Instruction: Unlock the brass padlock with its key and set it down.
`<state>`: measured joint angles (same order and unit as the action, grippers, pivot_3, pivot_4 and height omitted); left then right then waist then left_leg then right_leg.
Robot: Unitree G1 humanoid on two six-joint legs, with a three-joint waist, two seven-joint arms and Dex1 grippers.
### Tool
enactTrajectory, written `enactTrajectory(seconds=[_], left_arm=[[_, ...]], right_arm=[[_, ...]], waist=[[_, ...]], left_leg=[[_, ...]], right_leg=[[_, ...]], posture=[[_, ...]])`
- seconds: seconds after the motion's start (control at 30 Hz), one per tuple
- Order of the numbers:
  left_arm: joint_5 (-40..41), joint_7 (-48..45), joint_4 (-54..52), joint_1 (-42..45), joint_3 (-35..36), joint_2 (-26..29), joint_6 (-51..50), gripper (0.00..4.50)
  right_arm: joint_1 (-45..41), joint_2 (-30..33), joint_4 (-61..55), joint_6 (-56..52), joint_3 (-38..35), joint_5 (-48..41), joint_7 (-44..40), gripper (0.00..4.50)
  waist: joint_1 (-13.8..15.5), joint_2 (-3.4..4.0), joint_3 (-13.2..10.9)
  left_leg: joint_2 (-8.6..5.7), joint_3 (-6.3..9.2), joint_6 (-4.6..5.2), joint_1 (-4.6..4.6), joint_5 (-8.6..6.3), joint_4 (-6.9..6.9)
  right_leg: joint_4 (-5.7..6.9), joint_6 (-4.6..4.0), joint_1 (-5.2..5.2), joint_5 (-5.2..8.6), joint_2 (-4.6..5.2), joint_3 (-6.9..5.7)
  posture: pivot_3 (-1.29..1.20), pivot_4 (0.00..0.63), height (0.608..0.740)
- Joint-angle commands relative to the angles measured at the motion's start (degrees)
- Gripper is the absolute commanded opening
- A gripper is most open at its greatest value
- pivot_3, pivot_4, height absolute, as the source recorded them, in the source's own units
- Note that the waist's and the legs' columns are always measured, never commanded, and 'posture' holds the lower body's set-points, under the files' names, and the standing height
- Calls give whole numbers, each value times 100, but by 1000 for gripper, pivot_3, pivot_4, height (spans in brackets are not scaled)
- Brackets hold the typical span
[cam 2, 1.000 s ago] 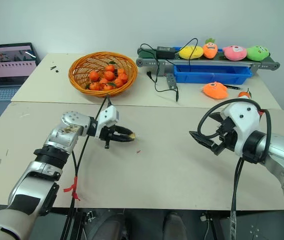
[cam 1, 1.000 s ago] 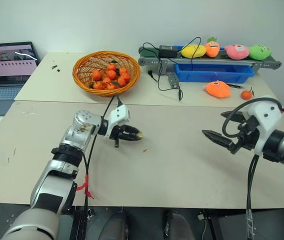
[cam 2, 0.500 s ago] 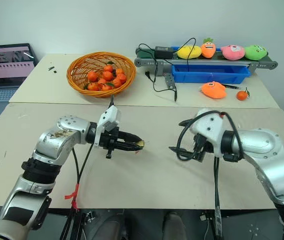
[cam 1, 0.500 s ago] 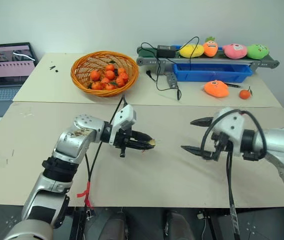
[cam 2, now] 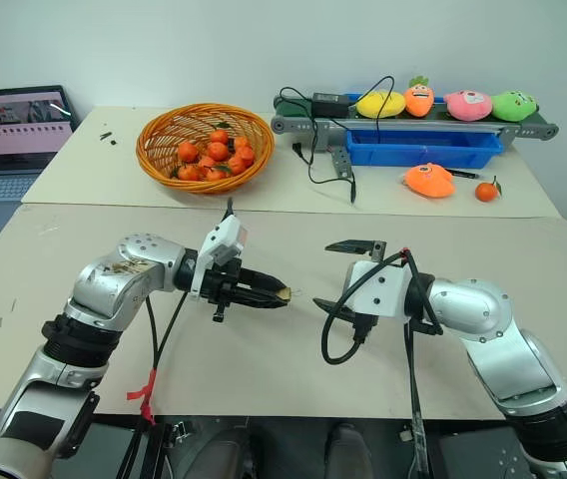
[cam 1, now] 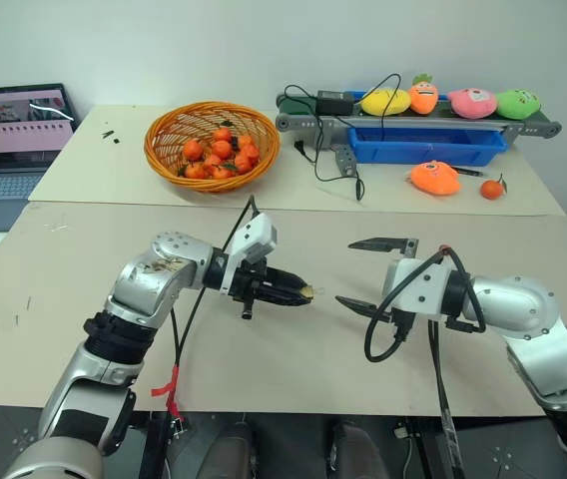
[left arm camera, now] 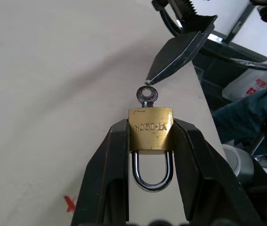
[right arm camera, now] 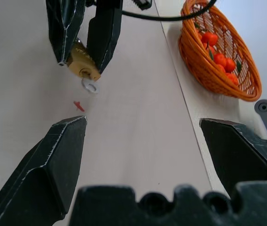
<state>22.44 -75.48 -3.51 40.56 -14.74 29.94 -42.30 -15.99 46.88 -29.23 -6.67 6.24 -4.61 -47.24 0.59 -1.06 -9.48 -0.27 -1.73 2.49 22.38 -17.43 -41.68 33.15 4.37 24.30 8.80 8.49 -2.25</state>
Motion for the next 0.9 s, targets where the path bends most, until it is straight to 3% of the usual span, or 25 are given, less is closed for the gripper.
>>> enactTrajectory(seconds=[0.03,0.43,0.53,0.77,0.9], left_arm=[[57,-224,179,332,-61,51,180,817],[-8,-576,932,896,-262,-41,402,817],[-14,-609,920,911,-300,-41,408,817],[-17,-623,896,927,-351,-33,418,817],[-20,-620,885,911,-377,-28,437,817]], right_arm=[[-152,-79,-12,627,-6,237,39,4500],[-57,-188,668,2141,71,922,106,4500],[-17,-218,796,2332,83,1004,126,3791],[-42,-292,1052,2690,49,1221,264,1434],[-81,-310,1030,2684,34,1193,280,1434]], waist=[[-2,0,0],[-7,0,0],[-9,0,0],[-9,0,0],[-9,0,0]], left_leg=[[0,0,-1,-1,0,0],[-1,-26,-2,0,1,0],[-1,-27,-2,0,1,1],[0,-27,-2,-1,1,0],[0,-27,-2,0,1,0]], right_leg=[[0,0,-1,0,0,0],[-2,0,0,1,0,-1],[-1,0,0,1,0,0],[0,0,0,1,0,0],[-1,-1,0,1,0,0]], posture=[[0,150,740],[0,150,740],[0,150,740],[0,150,740],[0,150,740]])
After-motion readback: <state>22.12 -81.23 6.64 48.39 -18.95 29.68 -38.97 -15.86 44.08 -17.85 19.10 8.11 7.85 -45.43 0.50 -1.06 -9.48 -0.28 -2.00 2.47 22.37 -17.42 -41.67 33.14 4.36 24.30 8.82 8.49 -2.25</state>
